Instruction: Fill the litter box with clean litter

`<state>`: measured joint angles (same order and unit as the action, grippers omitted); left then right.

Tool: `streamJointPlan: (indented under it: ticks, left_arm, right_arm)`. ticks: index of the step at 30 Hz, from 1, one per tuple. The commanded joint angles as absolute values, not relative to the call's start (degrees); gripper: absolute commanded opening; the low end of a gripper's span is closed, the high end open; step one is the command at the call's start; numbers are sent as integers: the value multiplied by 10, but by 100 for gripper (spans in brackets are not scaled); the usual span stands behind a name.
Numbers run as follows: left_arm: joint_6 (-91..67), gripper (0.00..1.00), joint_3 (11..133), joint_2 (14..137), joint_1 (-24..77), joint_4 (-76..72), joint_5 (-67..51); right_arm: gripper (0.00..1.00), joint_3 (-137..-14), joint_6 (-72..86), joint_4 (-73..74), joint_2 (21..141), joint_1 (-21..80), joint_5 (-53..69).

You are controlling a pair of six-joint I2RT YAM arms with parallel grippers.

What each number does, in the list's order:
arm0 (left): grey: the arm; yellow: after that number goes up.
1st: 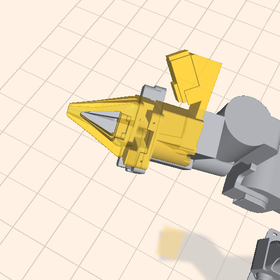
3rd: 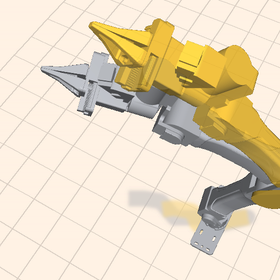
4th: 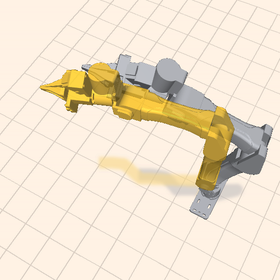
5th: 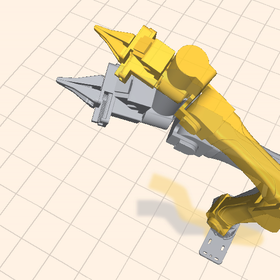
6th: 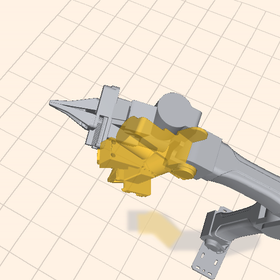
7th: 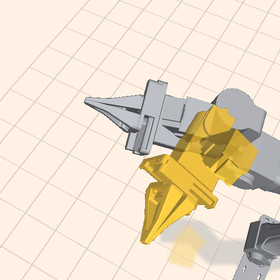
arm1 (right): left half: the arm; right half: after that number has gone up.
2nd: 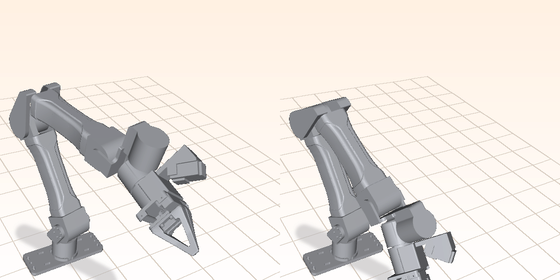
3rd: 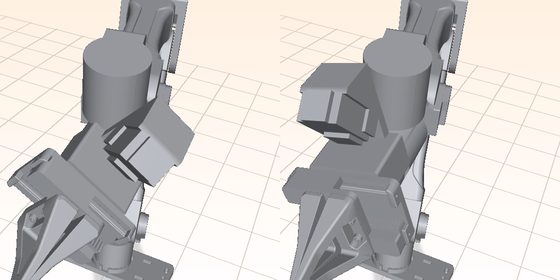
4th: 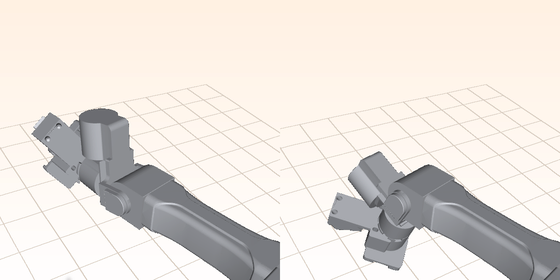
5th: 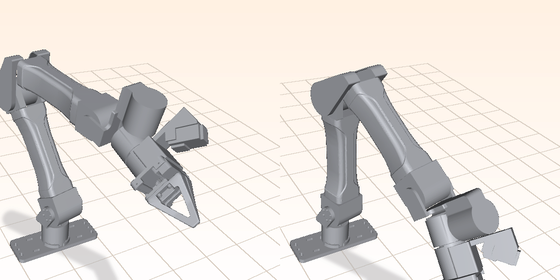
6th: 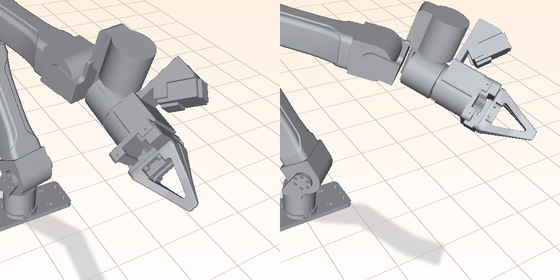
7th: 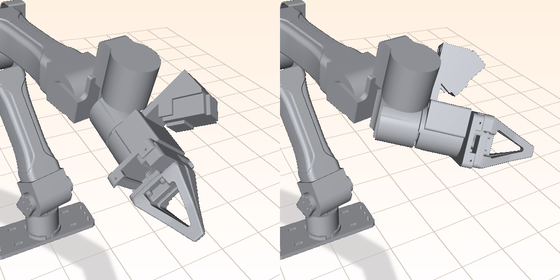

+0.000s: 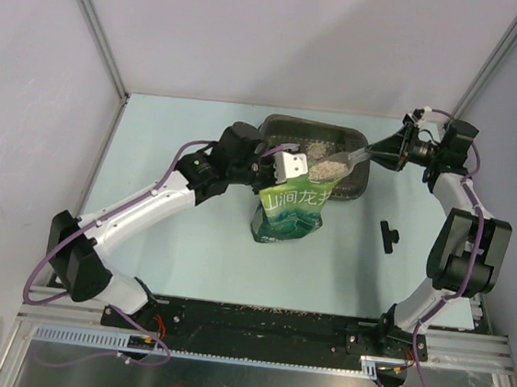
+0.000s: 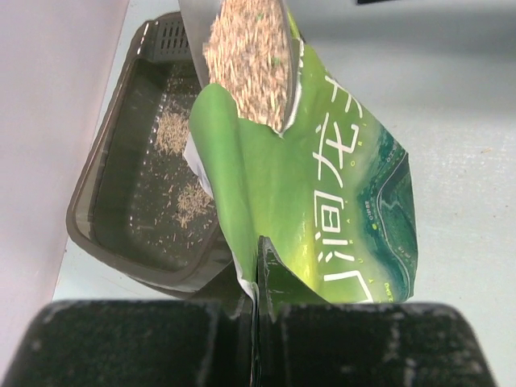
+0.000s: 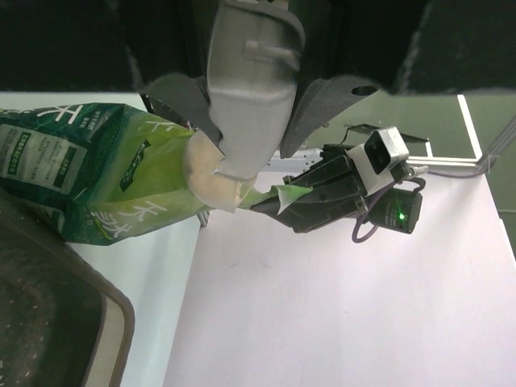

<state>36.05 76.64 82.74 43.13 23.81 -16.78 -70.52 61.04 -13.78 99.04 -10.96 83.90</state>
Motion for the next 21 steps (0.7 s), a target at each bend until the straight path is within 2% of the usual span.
streamJointPlan:
  ticks: [1,11,21]
  left_arm:
    - [370,0,798,837,414,235,-136]
    - [367,0,812,845,411,235,-130]
    - [371,0,819,852,411,236,-115]
  right_arm:
    - [0,-726,639,-177,987,-136,875]
    - [0,-730,682,-241,1004,-146,869]
    - [0,-792,718,-288,1058,-150,852]
